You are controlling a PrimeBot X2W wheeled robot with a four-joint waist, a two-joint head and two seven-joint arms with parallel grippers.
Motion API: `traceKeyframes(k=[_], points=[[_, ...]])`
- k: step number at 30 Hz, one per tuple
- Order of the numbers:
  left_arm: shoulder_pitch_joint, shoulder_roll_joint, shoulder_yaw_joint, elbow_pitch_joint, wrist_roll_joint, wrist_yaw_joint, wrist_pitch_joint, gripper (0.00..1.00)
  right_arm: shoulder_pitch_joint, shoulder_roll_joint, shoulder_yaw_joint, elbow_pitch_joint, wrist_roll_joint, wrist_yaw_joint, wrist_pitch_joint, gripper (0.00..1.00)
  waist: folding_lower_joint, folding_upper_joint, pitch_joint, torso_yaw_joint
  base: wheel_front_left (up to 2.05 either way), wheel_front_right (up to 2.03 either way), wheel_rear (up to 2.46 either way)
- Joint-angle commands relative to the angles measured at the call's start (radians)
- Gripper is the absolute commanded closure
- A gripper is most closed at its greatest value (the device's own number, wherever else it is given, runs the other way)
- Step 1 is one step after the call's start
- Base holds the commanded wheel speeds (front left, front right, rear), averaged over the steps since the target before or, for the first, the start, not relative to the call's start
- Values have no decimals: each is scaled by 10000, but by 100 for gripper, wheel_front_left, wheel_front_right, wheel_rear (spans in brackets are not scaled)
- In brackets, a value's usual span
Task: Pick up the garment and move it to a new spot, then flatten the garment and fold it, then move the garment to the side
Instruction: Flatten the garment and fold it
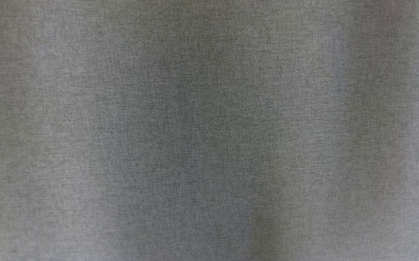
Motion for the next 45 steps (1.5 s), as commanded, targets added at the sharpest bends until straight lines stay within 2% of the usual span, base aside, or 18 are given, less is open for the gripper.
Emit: traceKeyframes(k=[1,8,10,11,14,17,24,27,30,37,45], points=[[195,20,-78,23,-196,25,-175,100,71,-5,-12,122,-134,6,-87,100,-2,-1,1,1,0,0,0],[2515,224,-603,-642,-1235,25,-1095,100,1685,545,111,120,679,6,-351,100,-2,-1,-857,112,0,0,0],[3616,257,-548,-990,-1689,24,-1284,100,2483,656,238,-71,1056,6,-433,100,-2,-1,-1296,137,0,0,0],[4175,404,-805,-1209,-1589,19,-1315,100,2910,720,356,-171,1213,6,-379,100,-2,-1,-1500,105,0,0,0],[5829,711,-785,-1815,-1891,22,-1441,100,4336,825,773,-692,1726,7,-332,100,-2,-1,-2118,88,0,0,0],[7538,869,-511,-2622,-2107,48,-1500,100,5944,826,1118,-1390,2345,6,-312,100,-2,-1,-2692,82,0,0,0],[11725,1115,565,-5634,-1955,1004,-1515,100,9739,546,1884,-3677,3604,6,110,100,-2,-1,-3721,136,0,0,0],[13440,1096,928,-6867,-1778,1470,-1516,100,11278,433,1993,-4866,4015,6,306,100,-2,-1,-4015,182,0,0,0],[14921,1056,1167,-7855,-1739,1756,-1517,100,12774,516,1944,-5959,4353,6,550,100,-2,-1,-4305,252,0,0,0],[17859,746,1309,-9028,-1768,2138,-1517,100,15887,828,1355,-8000,4508,6,1171,100,-2,-1,-5005,486,0,0,0],[20643,176,1834,-9464,-1606,2254,-1521,100,18473,1204,304,-9220,4407,6,1809,100,-2,-1,-5695,690,0,0,0]])
